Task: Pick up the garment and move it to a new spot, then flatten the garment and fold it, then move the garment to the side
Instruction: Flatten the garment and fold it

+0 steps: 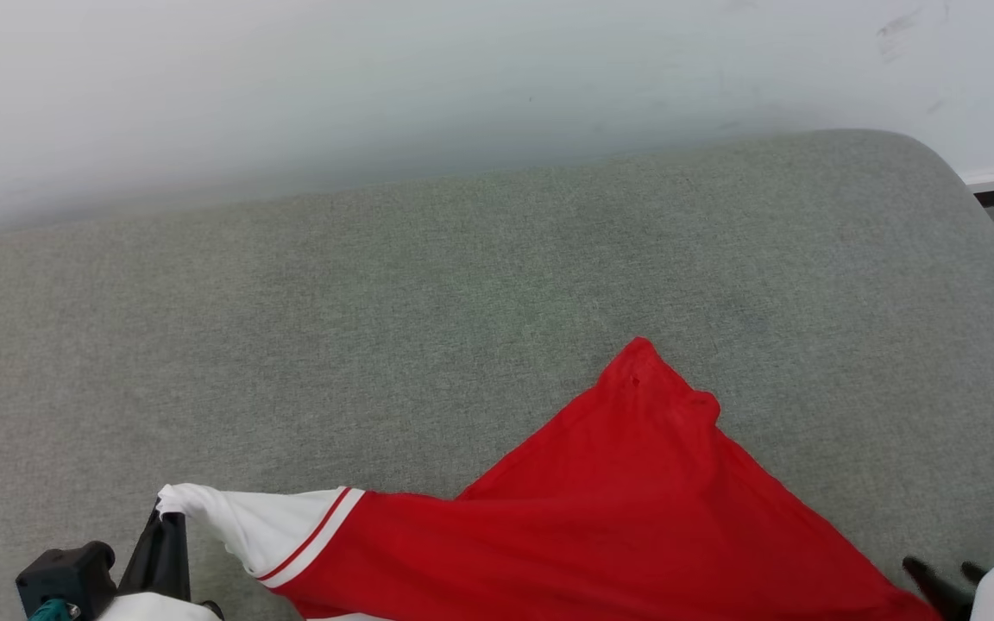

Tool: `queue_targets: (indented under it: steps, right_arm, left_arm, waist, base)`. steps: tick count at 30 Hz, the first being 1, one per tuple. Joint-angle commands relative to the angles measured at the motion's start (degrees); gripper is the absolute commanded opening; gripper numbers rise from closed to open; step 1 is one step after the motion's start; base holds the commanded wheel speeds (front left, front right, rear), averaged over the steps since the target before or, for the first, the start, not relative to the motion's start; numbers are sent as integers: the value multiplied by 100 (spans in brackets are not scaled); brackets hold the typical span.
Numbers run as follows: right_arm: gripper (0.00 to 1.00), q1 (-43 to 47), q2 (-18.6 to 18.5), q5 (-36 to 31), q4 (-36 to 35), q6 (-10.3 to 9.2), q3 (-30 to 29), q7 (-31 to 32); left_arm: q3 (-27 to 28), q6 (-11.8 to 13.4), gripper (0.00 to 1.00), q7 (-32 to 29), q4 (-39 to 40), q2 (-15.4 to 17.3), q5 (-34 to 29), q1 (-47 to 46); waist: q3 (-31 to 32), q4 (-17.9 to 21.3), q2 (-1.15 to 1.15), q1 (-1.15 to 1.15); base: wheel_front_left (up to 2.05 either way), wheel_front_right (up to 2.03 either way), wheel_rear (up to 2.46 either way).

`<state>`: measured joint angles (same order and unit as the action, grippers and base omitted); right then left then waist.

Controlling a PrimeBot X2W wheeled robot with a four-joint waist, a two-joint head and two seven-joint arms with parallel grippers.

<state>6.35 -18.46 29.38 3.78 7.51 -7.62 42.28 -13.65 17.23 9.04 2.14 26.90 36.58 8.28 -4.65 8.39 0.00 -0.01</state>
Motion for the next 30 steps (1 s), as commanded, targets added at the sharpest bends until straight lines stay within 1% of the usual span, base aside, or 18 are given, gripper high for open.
queue_targets:
  steps: [1,4,6,8,10,12,15,20,21,23,26,30]
  right_arm:
    - [100,-161,50,-73,13,-4,-122,-310]
    - [100,-394,209,-89,99,-3,-252,-1044]
    - [100,-625,240,-107,144,-3,-314,-1542]
    - [100,-879,312,-90,253,-3,-274,-1908]
    - [100,-1135,324,-10,424,-3,-207,-2077]
    - [100,-1475,264,102,572,-3,-80,-2065]
    - [100,-1970,115,235,811,-3,272,-1708]
    - [100,-2712,-221,383,936,-3,844,-581]
    - [100,-2811,-234,441,969,-3,925,-304]
    - [100,-3111,-273,432,861,-3,1084,-16]
    - [100,-3393,-297,422,884,-3,1287,491]
    - [100,-3731,-290,376,996,-3,1512,1009]
  left_arm:
    - [-7,35,0,-18,43,30,-20,27]
    - [-51,47,0,-80,124,58,-66,-73]
    - [-102,42,0,-125,185,60,-97,-169]
    - [-155,41,0,-161,263,63,-145,-262]
    - [-208,30,0,-203,351,62,-192,-379]
    - [-264,31,0,-242,439,64,-251,-534]
    - [-346,-10,0,-276,528,60,-327,-748]
    - [-511,-147,0,-293,637,45,-466,-1179]
    - [-553,-161,0,-294,652,29,-492,-1254]
    - [-601,-201,0,-266,662,4,-542,-1396]
    - [-668,-244,0,-236,679,-42,-590,-1574]
    - [-743,-287,0,-200,698,-108,-652,-1768]
  waist:
    - [-26,-2,0,1]
    - [-70,-35,0,1]
    - [-125,-71,0,1]
    - [-198,-112,0,1]
    - [-299,-177,0,1]
    - [-445,-235,0,1]
    - [-666,-352,0,1]
    - [-1103,-658,0,1]
    - [-1192,-725,0,1]
    - [-1340,-833,0,1]
    - [-1548,-973,0,1]
    - [-1802,-1167,0,1]
  base:
    - [0,0,0]
    - [0,0,0]
    - [0,0,0]
    - [0,0,0]
    - [0,0,0]
    - [0,0,0]
    - [0,0,0]
    - [0,0,0]
    - [0,0,0]
    - [0,0,0]
    - [0,0,0]
    - [0,0,0]
